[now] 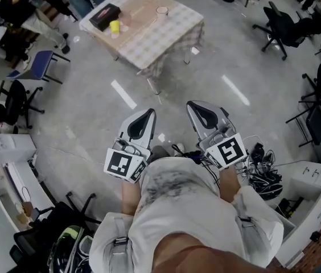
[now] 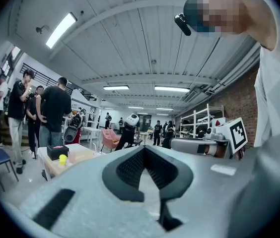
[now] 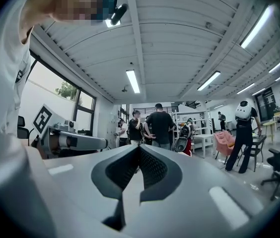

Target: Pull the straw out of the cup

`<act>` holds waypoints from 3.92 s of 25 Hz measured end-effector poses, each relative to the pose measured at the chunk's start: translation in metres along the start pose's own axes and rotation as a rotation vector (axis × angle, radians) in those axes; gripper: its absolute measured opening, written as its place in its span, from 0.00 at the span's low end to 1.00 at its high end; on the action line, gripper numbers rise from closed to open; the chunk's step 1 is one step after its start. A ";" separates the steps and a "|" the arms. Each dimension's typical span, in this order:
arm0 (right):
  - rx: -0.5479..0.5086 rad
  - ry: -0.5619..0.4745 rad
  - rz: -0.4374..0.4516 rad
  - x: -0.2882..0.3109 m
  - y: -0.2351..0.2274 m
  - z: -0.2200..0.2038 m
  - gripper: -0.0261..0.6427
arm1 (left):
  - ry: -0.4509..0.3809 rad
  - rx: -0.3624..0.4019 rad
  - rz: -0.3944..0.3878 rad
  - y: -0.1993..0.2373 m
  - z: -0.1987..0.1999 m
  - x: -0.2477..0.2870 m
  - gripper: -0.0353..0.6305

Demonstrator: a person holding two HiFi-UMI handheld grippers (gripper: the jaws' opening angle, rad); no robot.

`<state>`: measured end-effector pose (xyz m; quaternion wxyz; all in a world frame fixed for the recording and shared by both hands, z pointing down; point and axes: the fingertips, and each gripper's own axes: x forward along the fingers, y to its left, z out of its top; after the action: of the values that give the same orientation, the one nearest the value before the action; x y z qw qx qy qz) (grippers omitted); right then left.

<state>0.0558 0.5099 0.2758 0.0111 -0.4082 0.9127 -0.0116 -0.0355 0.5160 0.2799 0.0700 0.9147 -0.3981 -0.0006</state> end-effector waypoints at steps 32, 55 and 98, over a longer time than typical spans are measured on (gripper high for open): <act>-0.028 0.088 -0.128 0.170 -0.073 -0.015 0.06 | 0.005 0.042 -0.082 0.169 0.020 0.105 0.06; -0.020 0.095 -0.064 0.244 -0.188 -0.019 0.06 | 0.003 0.014 -0.037 0.222 0.025 0.220 0.06; -0.029 0.138 -0.044 0.381 -0.372 -0.026 0.06 | 0.034 -0.004 -0.008 0.342 0.032 0.411 0.06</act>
<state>0.0783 -0.0212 0.3089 -0.0580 -0.4267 0.9022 -0.0266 -0.0059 -0.0176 0.3152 0.0787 0.9161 -0.3930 0.0137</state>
